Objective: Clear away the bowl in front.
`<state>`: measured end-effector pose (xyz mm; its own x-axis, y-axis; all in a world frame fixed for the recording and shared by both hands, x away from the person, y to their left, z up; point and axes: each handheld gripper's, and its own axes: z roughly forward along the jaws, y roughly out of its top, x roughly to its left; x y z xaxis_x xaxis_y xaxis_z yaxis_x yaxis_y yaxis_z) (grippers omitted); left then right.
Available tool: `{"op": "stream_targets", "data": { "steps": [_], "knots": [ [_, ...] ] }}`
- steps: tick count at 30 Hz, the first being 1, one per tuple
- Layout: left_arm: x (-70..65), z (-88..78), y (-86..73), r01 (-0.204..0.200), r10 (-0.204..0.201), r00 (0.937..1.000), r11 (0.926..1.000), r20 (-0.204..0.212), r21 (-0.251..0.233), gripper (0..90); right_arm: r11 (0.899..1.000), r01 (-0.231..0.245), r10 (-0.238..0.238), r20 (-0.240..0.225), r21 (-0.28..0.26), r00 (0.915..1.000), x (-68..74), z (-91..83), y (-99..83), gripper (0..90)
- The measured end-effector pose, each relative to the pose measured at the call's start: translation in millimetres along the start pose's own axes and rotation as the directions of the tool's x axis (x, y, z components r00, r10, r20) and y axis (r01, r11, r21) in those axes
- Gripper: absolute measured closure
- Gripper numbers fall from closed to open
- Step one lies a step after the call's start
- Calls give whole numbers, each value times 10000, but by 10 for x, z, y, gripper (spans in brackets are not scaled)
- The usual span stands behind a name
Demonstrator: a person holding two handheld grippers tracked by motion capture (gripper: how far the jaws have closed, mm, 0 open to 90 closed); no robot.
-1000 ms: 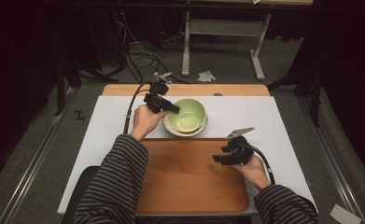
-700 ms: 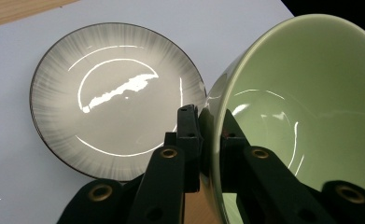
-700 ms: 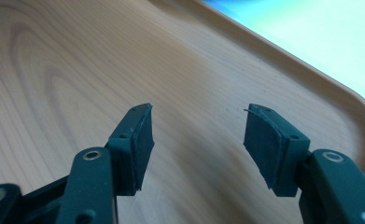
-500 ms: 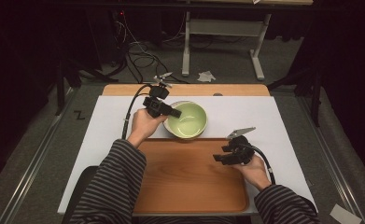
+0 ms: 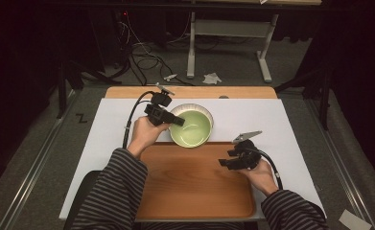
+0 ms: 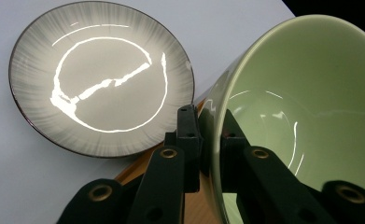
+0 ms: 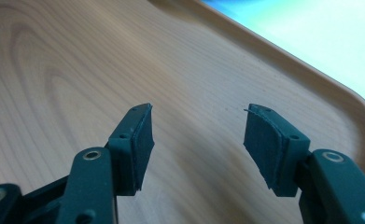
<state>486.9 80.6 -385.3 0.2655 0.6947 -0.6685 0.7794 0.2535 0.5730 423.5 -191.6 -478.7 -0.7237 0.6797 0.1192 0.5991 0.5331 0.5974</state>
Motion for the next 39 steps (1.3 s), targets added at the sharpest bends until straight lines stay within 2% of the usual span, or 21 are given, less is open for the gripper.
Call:
{"op": "stream_targets", "data": {
  "steps": [7,10,19,39],
  "knots": [
    [-16,-67,-63,-60,59,9999,10000,130,53,836,9999,-119,119,-2,-60,9999,-17,-22,-6,435],
    [-13,-97,-105,-182,180,9997,9998,132,126,835,10000,-30,30,-32,26,10000,-3,-14,-6,435],
    [24,-180,-219,-164,159,9995,9997,256,198,834,10000,-43,43,14,-15,10000,-7,-16,-7,436],
    [79,-175,-478,-227,210,9994,9974,262,685,834,10000,4,-4,0,-1,10000,-13,-7,-8,436]
  ]
}}
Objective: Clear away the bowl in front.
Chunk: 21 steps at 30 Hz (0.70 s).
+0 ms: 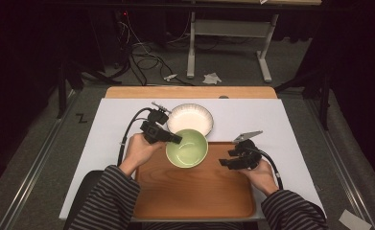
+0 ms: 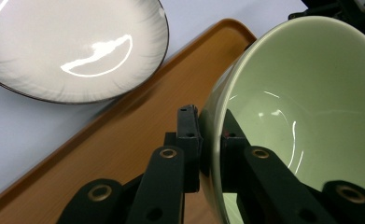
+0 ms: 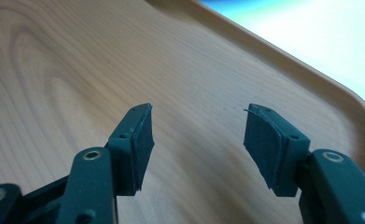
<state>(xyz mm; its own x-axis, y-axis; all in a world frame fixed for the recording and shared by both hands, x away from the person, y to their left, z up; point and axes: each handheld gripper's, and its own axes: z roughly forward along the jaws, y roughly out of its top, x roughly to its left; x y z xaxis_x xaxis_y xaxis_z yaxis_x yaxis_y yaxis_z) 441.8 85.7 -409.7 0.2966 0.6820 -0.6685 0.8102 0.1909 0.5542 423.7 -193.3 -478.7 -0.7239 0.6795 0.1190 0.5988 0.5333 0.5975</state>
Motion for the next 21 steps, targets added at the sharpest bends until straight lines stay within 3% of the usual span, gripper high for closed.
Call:
{"op": "stream_targets", "data": {
  "steps": [15,21],
  "knots": [
    [57,55,-158,-24,28,9999,9990,-103,445,833,10000,-29,29,-12,8,10000,13,-4,1,436],
    [110,106,-215,-70,92,9994,9980,-345,624,833,9999,-70,71,50,-87,10000,0,-13,4,436]
  ]
}}
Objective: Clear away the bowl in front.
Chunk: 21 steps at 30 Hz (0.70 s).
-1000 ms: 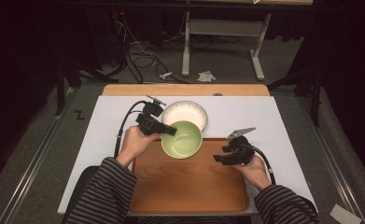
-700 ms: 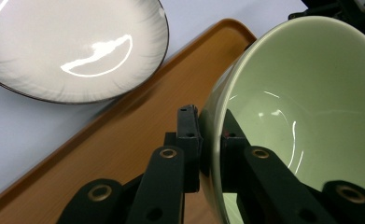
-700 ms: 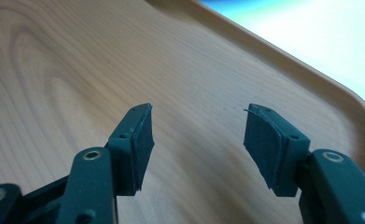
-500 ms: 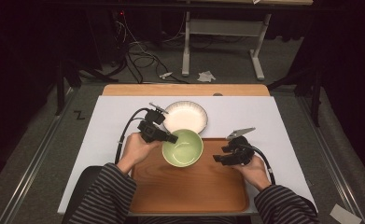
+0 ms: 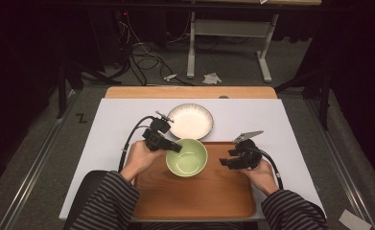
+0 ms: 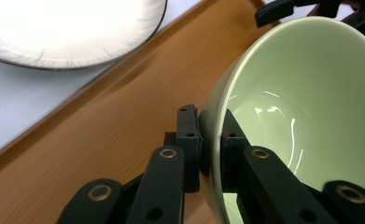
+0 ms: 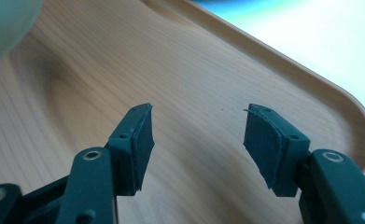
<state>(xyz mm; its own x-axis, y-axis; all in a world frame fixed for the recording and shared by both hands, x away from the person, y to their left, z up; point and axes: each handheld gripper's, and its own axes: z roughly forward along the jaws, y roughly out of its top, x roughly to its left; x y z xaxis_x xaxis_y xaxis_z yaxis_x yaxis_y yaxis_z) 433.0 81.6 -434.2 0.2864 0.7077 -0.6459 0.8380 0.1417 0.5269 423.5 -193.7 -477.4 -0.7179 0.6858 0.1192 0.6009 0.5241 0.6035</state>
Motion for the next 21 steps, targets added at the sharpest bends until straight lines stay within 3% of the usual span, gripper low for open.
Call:
{"op": "stream_targets", "data": {
  "steps": [4,10,21],
  "knots": [
    [11,55,-30,-64,63,9998,10000,-191,-52,833,10000,76,-76,-2,5,10000,-3,3,-2,436],
    [42,161,-65,-199,212,9988,9994,-432,295,833,10000,-35,35,7,6,10000,2,-5,-1,436],
    [93,263,-102,-130,162,9979,9986,-621,513,833,10000,-15,15,-19,63,10000,7,-1,-1,436]
  ]
}}
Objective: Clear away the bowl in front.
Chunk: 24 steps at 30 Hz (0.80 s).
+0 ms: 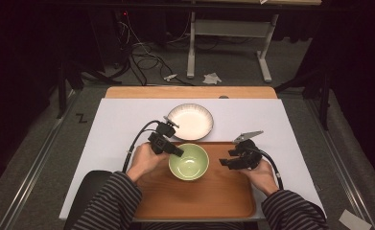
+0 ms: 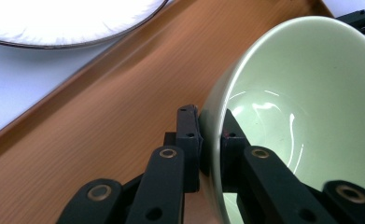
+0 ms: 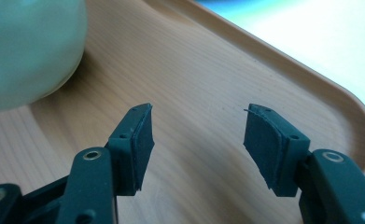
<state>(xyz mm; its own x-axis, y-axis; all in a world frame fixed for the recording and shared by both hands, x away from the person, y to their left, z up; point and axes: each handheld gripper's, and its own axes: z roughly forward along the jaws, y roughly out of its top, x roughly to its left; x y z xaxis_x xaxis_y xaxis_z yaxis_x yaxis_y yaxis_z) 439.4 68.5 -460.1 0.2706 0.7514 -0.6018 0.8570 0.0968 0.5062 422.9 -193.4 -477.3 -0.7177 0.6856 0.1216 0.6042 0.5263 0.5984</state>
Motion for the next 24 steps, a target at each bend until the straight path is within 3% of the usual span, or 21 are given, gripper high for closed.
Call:
{"op": "stream_targets", "data": {
  "steps": [24],
  "knots": [
    [19,119,-30,-5,6,9999,10000,-141,96,828,10000,85,-85,-65,31,9999,-4,14,-4,435]
  ]
}}
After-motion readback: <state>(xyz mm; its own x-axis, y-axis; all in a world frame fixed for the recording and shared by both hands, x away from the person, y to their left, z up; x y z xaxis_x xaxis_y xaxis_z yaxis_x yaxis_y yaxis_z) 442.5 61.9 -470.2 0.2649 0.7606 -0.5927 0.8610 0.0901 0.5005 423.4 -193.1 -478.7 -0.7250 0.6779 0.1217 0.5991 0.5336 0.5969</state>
